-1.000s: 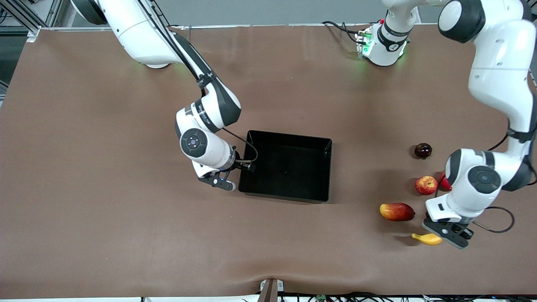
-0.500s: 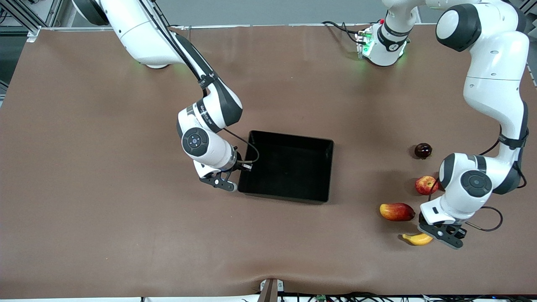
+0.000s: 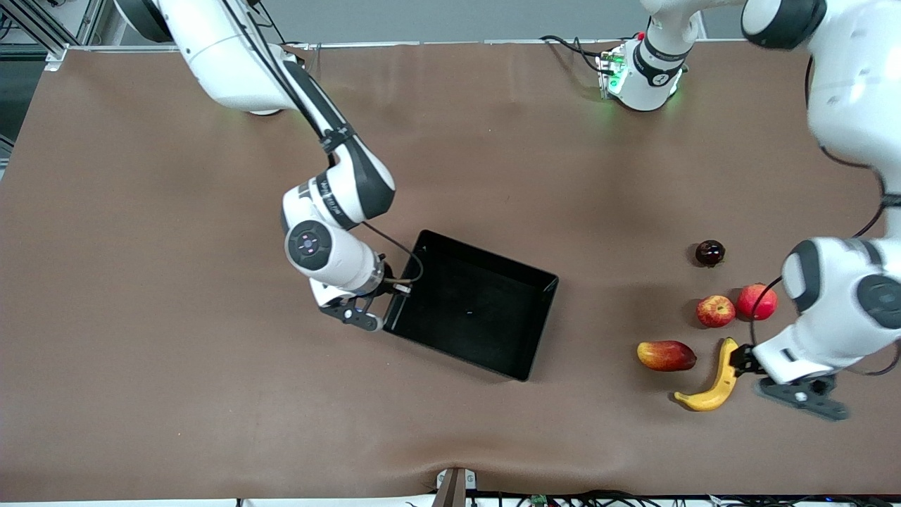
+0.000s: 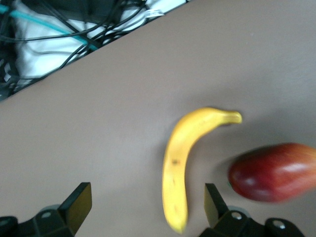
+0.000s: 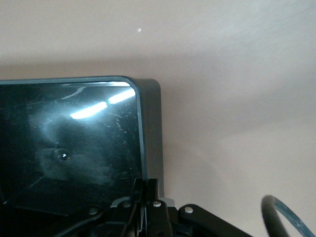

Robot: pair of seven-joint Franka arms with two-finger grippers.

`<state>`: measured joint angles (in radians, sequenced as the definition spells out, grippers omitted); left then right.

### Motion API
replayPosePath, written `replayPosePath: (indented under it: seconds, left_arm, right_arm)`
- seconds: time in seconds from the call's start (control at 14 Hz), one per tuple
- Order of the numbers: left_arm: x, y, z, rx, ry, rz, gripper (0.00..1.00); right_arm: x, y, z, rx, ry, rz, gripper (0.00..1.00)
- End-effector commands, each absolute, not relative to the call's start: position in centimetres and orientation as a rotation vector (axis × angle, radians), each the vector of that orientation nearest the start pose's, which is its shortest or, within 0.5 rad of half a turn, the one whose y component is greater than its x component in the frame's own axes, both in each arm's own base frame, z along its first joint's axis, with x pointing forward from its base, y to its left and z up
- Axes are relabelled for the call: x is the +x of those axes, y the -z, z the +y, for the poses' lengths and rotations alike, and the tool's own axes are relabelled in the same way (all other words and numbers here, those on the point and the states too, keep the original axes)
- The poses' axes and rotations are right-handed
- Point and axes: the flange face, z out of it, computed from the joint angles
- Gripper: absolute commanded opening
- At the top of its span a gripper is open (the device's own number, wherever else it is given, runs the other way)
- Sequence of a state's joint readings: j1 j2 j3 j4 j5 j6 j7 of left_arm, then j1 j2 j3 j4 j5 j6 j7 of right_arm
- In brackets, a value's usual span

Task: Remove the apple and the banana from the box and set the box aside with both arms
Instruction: 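Open the left gripper on the banana while the right gripper grips the tray, then slide the tray away with the right gripper while the left gripper withdraws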

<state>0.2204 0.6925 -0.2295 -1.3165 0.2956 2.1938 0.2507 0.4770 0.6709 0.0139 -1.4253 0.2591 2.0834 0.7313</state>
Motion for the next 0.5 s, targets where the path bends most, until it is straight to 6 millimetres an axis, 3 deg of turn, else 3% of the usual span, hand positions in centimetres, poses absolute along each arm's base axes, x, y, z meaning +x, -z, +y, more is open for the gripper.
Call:
replayPosePath:
  seconds: [0.0,0.21,0.43]
  left_arm:
    - [72.0,-44.0,4.0,-2.981,0.205,0.273,1.0]
    - [68.3,-51.4,2.7,-3.033,0.134,0.03,1.0]
    - [65.6,-55.6,1.7,-3.064,0.082,-0.071,1.0]
  right_arm:
    - [65.0,-35.4,30.6,-2.884,-0.31,0.511,0.0]
    - [65.5,-39.2,25.3,-2.897,-0.347,0.406,0.0]
    - [66.1,-42.4,16.6,-2.893,-0.402,0.355,0.0]
